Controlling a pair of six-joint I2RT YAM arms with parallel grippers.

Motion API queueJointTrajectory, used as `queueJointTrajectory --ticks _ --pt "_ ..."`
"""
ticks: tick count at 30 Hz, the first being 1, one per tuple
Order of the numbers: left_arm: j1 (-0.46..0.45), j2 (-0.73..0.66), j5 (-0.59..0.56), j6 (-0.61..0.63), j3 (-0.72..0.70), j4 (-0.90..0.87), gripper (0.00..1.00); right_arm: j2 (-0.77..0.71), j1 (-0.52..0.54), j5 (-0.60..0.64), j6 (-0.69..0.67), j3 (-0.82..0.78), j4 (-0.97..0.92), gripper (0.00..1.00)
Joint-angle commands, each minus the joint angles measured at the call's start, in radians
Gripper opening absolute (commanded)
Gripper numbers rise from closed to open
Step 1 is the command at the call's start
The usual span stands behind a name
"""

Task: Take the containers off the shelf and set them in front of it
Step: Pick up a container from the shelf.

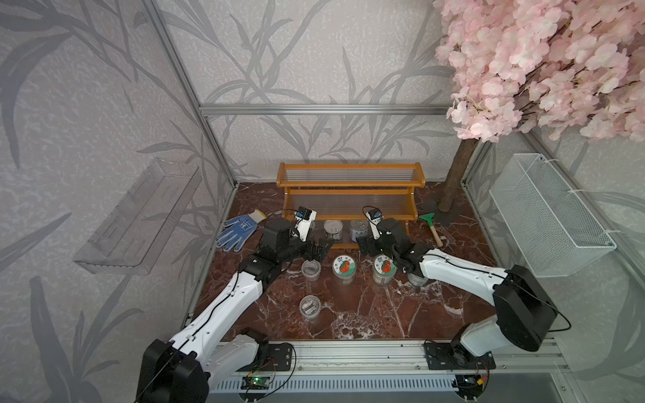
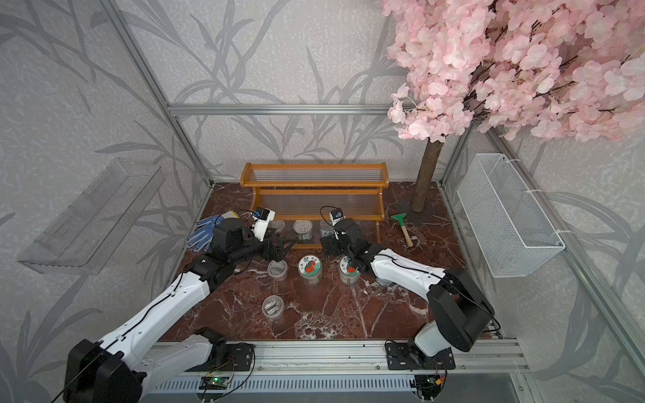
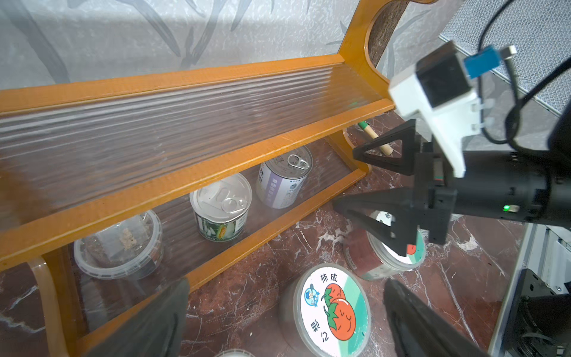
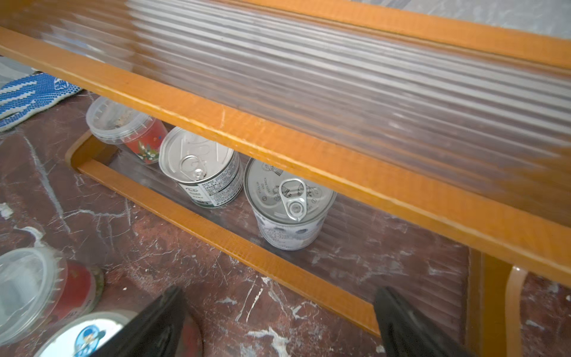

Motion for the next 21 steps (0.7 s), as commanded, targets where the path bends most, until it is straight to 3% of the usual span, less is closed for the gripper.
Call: queueJointTrajectory --ticks 1,21 --pt "0.008 -0.022 0.026 -0.007 -0.014 -0.006 1.0 0.052 -0.011 0.007 0.004 0.056 0.055 0.99" --pt "0.008 -0.02 0.046 -0.003 -0.038 -0.01 1.0 0.307 -0.047 0.103 0.027 0.234 0.075 0.99"
